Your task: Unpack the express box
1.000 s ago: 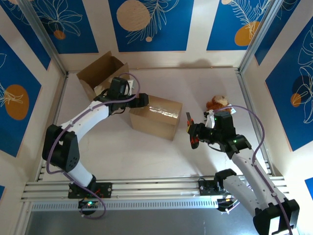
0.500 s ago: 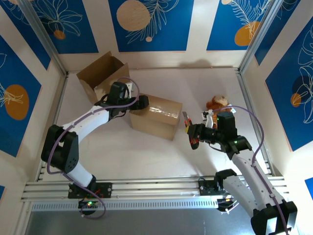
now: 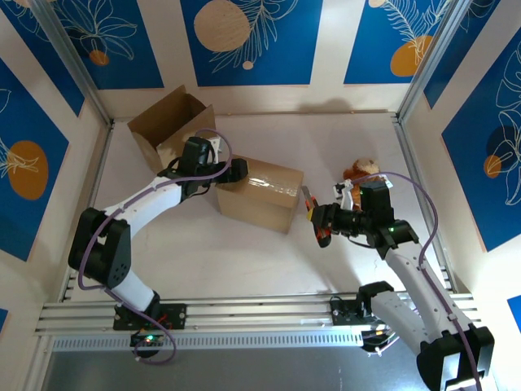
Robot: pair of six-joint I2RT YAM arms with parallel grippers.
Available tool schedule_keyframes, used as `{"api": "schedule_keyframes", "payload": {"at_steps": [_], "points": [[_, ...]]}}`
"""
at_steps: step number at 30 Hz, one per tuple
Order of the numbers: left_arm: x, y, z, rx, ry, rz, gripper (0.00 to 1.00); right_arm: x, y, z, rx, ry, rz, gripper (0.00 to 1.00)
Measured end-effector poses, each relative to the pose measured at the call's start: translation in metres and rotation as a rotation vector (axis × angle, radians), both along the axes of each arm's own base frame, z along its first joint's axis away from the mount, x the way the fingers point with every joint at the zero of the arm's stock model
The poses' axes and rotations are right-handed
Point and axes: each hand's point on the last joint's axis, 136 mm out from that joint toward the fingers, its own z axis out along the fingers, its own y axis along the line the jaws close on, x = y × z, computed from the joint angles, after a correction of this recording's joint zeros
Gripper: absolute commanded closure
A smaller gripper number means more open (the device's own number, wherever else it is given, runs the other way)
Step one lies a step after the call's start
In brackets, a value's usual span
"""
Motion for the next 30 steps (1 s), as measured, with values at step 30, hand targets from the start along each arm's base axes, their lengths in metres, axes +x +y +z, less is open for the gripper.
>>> {"api": "schedule_keyframes", "payload": {"at_steps": [30], "points": [[-0.002,0.001,-0.002,0.009,0.016,0.000,0.01,0.013,0.000,-0.003,0.009,0.033,-0.028,1.00]]}}
